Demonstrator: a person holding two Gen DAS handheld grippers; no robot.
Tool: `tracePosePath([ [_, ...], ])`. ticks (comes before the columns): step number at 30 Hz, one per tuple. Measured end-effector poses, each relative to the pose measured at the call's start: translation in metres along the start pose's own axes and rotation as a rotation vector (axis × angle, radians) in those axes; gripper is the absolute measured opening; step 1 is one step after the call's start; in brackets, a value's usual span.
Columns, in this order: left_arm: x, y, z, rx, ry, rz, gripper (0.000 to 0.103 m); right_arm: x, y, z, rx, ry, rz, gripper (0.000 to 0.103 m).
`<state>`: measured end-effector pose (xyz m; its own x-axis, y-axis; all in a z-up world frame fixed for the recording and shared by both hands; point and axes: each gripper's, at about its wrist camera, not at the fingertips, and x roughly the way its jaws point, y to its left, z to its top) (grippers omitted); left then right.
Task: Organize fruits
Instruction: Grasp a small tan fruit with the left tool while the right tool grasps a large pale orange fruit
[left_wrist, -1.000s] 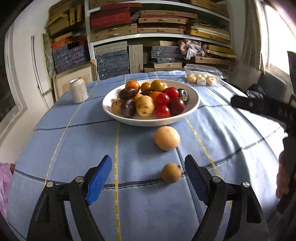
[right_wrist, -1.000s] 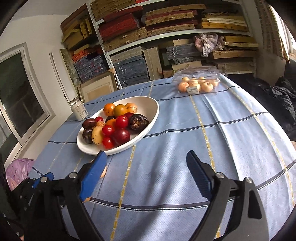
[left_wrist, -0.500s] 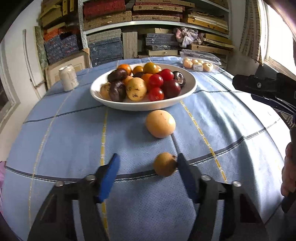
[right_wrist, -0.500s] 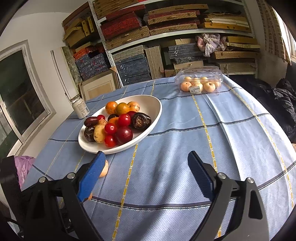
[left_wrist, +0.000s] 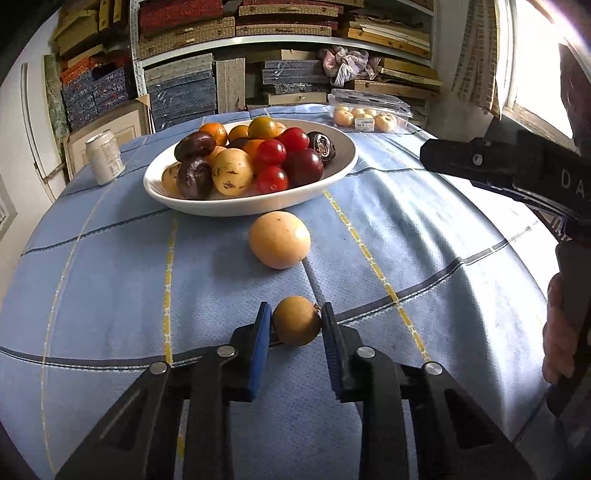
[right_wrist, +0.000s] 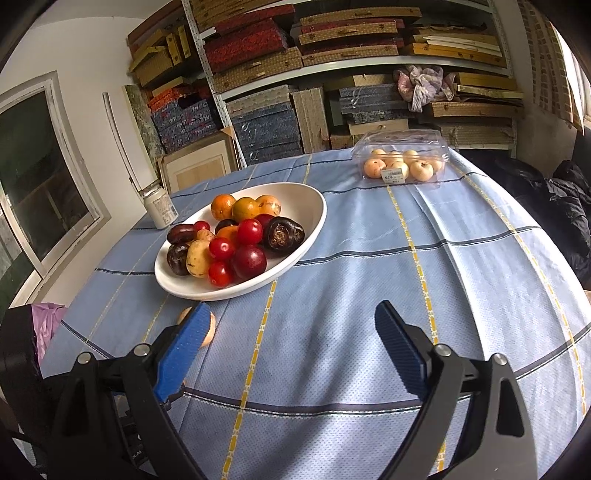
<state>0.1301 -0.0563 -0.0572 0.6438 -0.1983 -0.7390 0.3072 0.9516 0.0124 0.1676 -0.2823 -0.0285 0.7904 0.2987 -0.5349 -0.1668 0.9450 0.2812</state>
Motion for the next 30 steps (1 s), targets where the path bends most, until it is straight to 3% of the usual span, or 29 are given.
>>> tracePosePath([
  [4, -0.003, 0.002, -0.001, -0.008, -0.01, 0.002, 0.028, 0.002, 0.0, -0.001, -0.003, 0.008, 0.004, 0.088],
  [9, -0.011, 0.017, 0.0, -0.05, -0.038, 0.063, 0.028, 0.011, 0.009, -0.007, -0.049, 0.045, 0.013, 0.088],
  [20, -0.021, 0.054, 0.003, -0.136, -0.049, 0.159, 0.027, 0.04, 0.064, -0.011, -0.182, 0.109, 0.028, 0.088],
  [26, -0.022, 0.074, 0.002, -0.202, -0.045, 0.181, 0.027, 0.069, 0.085, -0.012, -0.206, 0.187, 0.03, 0.088],
  [30, -0.023, 0.08, 0.002, -0.225, -0.043, 0.183, 0.027, 0.084, 0.095, -0.017, -0.249, 0.219, 0.007, 0.081],
])
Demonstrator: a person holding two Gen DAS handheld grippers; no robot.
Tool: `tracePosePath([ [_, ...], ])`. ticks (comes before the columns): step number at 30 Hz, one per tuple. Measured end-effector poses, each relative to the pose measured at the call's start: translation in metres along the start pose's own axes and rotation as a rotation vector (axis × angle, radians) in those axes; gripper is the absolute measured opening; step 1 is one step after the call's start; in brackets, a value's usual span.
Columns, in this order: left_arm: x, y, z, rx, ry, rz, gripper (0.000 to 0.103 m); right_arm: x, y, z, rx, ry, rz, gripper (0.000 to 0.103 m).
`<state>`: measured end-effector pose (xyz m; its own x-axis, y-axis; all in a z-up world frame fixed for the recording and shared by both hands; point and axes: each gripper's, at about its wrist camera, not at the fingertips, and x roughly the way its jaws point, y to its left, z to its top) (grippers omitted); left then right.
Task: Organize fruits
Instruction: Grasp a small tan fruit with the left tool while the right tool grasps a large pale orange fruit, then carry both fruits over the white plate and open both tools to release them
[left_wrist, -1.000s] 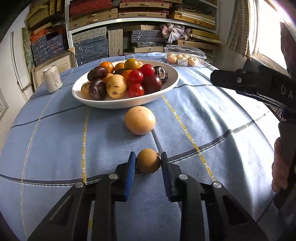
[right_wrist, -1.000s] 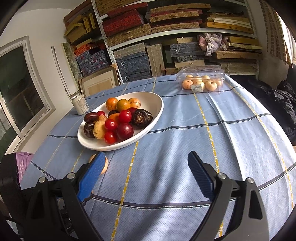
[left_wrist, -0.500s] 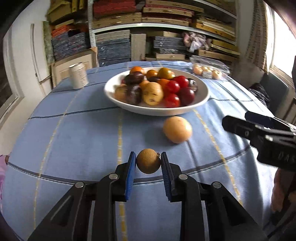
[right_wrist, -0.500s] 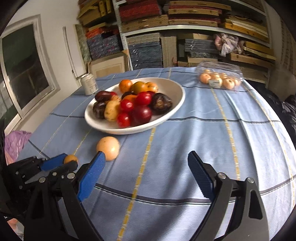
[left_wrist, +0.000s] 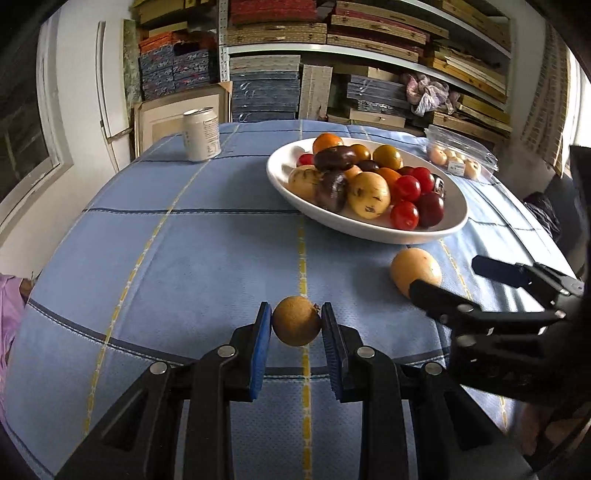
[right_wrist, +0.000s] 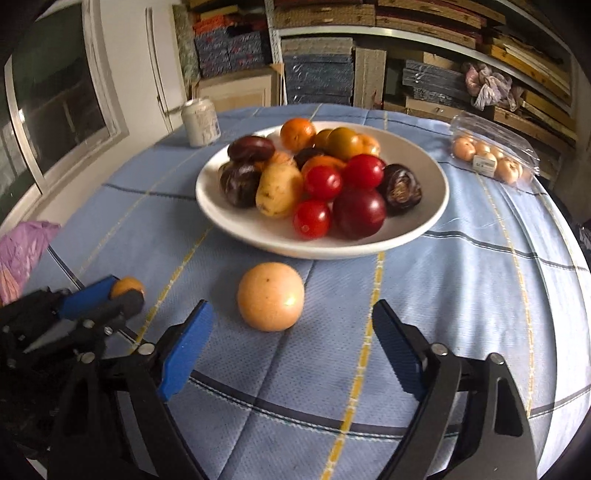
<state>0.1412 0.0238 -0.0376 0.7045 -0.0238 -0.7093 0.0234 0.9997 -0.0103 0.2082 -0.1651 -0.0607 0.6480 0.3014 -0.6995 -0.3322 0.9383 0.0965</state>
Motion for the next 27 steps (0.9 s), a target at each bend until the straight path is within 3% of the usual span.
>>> tracePosePath([
  [7, 0.002, 0.001, 0.001, -0.006, 0.007, -0.007, 0.027, 0.017, 0.002, 0.002, -0.014, 0.031, -0.011, 0.069],
  [13, 0.002, -0.001, -0.001, 0.0, 0.007, -0.003, 0.027, 0.022, 0.006, 0.002, -0.035, 0.049, 0.015, 0.04],
  [27, 0.001, -0.003, -0.001, 0.008, 0.003, -0.005, 0.028, 0.001, 0.004, -0.003, -0.019, 0.014, 0.05, 0.04],
])
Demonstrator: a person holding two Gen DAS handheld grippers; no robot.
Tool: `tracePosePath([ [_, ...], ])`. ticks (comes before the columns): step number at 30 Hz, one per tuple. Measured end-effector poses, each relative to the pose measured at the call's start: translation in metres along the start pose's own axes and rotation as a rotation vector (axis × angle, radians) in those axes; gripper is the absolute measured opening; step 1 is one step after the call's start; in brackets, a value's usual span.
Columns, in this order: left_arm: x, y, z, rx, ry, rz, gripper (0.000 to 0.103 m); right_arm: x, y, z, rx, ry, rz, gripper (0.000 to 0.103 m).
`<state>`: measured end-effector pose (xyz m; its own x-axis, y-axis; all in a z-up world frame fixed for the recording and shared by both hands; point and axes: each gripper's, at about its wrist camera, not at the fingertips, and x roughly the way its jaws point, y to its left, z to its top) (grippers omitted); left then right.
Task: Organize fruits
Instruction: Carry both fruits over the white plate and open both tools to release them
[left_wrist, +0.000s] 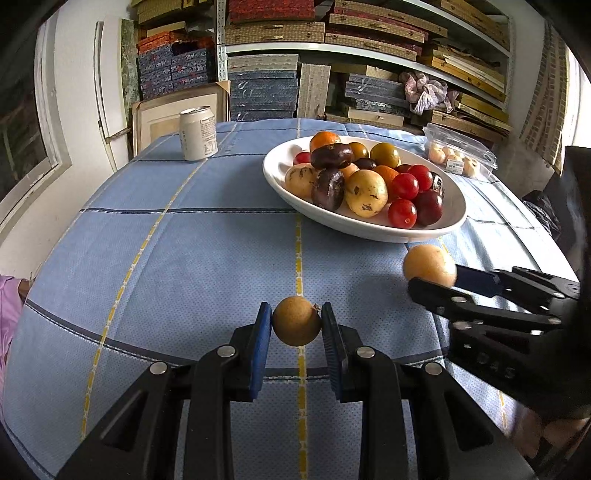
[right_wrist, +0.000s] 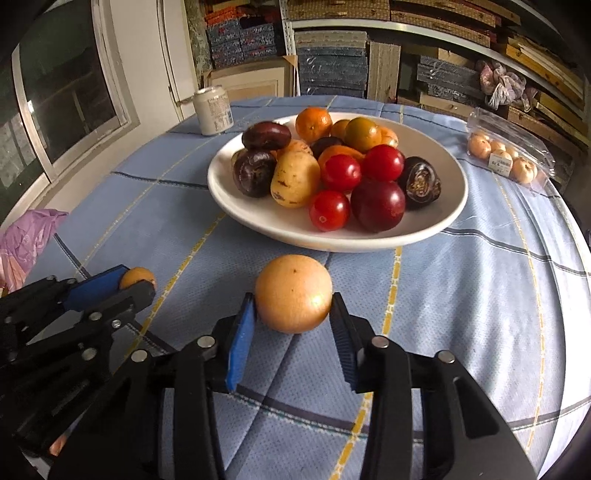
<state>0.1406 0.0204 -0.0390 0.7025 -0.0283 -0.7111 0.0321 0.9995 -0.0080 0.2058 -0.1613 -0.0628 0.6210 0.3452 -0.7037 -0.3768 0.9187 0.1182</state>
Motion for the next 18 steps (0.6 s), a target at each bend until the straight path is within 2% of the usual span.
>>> tracePosePath([
  [3, -0.001, -0.001, 0.0, 0.003, -0.005, -0.003, 0.028, -0.015, -0.005, -0.003, 0.015, -0.029, 0.006, 0.04],
  [6, 0.0, -0.002, 0.016, -0.024, 0.012, -0.078, 0.028, -0.036, -0.013, 0.001, 0.032, -0.093, 0.005, 0.04],
  [7, 0.001, -0.005, 0.022, -0.018, 0.013, -0.081, 0.028, -0.041, -0.017, 0.006, 0.036, -0.116, 0.0, 0.04],
  [10, 0.001, -0.015, 0.056, 0.036, -0.049, -0.026, 0.028, -0.047, -0.03, 0.028, 0.063, -0.154, -0.022, 0.04],
  [14, 0.015, -0.023, 0.088, 0.058, -0.063, -0.013, 0.028, -0.039, -0.044, 0.059, 0.081, -0.168, -0.037, 0.04],
  [18, 0.044, -0.023, 0.113, 0.036, -0.05, -0.009, 0.028, -0.011, -0.052, 0.086, 0.057, -0.141, -0.059, 0.04],
])
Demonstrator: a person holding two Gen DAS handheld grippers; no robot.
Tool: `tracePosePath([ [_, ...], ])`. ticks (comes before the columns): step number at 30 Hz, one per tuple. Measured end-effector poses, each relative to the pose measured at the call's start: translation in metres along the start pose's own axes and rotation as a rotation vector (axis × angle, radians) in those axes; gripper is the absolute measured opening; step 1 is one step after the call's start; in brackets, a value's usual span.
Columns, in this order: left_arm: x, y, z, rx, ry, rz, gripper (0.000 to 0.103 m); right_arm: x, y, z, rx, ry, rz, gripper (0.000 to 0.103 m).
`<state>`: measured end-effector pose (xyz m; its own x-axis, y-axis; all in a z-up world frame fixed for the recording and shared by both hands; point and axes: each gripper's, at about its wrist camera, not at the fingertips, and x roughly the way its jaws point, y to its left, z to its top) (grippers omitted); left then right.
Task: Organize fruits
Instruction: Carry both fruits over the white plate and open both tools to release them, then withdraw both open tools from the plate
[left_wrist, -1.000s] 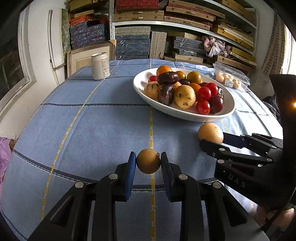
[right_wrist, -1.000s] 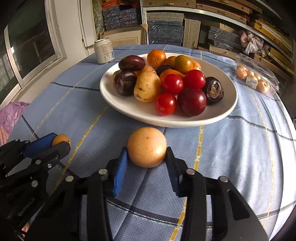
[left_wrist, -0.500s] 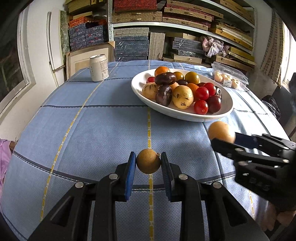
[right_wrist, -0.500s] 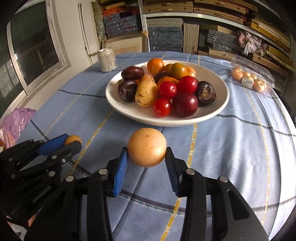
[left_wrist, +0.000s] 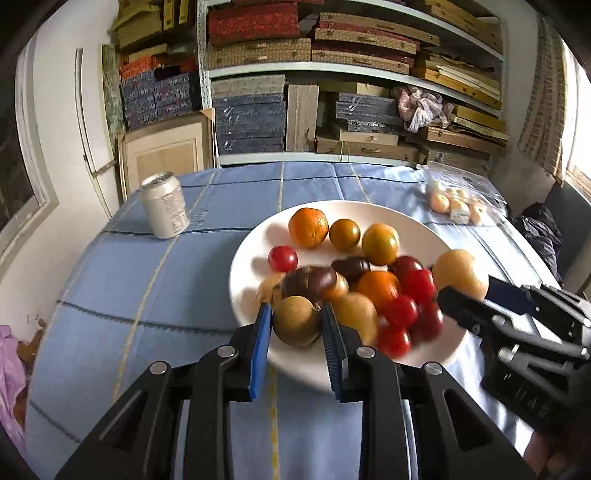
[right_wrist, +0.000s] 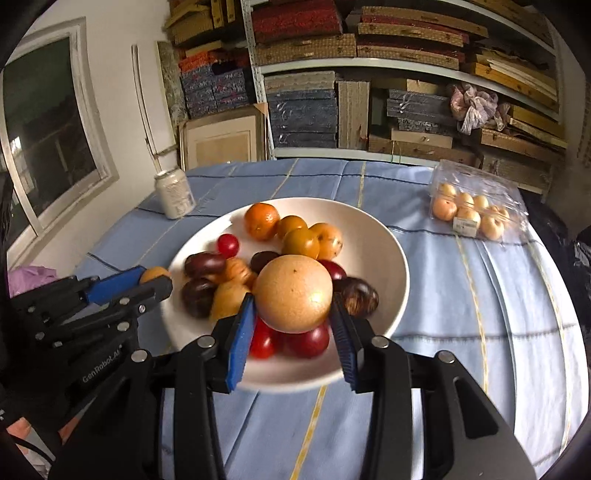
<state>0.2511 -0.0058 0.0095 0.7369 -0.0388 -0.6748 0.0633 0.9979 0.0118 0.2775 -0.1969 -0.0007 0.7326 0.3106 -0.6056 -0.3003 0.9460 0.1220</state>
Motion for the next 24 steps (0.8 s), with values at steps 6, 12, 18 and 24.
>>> tracePosePath([
  [6, 0.024, 0.001, 0.006, -0.016, -0.002, 0.0, 0.056, 0.018, -0.009, 0.007, -0.013, -0.035, -0.024, 0.06],
  [12, 0.015, 0.005, 0.0, -0.043, 0.002, 0.0, 0.068, 0.0, -0.011, -0.004, 0.016, -0.068, -0.008, 0.077],
  [18, -0.021, 0.006, -0.019, -0.038, -0.055, 0.001, 0.093, -0.039, -0.004, -0.028, 0.018, -0.148, -0.037, 0.098],
  [24, -0.054, 0.004, -0.041, -0.006, -0.115, 0.051, 0.099, -0.067, 0.006, -0.046, -0.017, -0.169, -0.053, 0.098],
])
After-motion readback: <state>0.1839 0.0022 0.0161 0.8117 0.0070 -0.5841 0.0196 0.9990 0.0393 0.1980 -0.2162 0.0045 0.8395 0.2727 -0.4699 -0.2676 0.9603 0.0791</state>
